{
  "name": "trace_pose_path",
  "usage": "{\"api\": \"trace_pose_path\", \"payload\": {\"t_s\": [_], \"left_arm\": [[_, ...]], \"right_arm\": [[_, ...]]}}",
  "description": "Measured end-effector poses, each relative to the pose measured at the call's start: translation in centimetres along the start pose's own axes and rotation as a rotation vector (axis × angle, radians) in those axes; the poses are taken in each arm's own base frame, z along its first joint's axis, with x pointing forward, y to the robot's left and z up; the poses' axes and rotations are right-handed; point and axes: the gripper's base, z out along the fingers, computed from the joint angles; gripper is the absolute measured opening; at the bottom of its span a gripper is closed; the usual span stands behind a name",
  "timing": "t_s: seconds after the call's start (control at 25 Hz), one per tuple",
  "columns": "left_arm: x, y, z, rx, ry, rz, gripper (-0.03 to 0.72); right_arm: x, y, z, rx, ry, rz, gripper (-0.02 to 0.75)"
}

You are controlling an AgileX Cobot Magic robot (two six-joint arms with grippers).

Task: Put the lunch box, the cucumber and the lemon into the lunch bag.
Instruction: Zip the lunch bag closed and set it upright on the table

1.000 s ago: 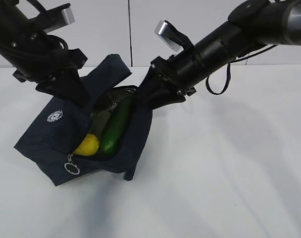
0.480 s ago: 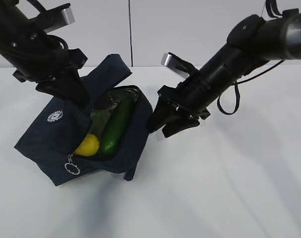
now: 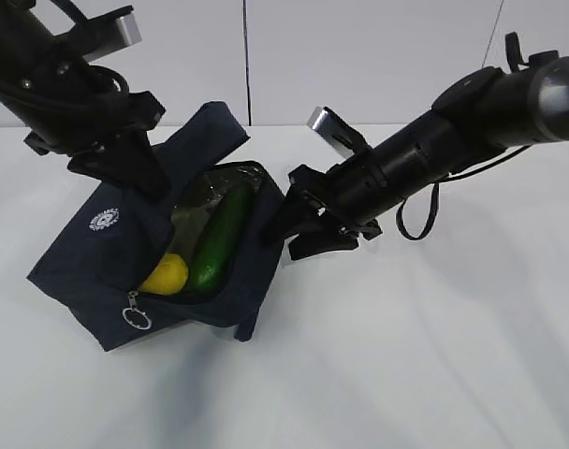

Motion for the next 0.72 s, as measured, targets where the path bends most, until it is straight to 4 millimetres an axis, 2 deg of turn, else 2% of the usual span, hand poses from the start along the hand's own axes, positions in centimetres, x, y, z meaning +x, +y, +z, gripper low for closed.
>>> {"api": "trace_pose_path", "payload": {"t_s": [0.24, 0.4, 0.56, 0.72], "left_arm": [[0.0, 0.0, 0.0, 0.002, 0.000, -0.001, 0.013], [0.0, 0.0, 0.0, 0.005, -0.001, -0.001, 0.013], [0.0, -0.1, 0.0, 0.007, -0.002, -0.002, 0.013], [0.0, -0.1, 0.0, 0.007, -0.002, -0.002, 0.013]], "right_arm": [[-0.1, 0.5, 0.7, -0.014, -0.013, 0.005, 0.449], [0.0, -0.3, 1.6, -0.033, -0.015, 0.039, 0.423], [0.1, -0.8, 2.2, -0.039, -0.011, 0.059, 0.298], [0.1, -0.9, 2.2, -0.042, -0.011, 0.034, 0.084]]}}
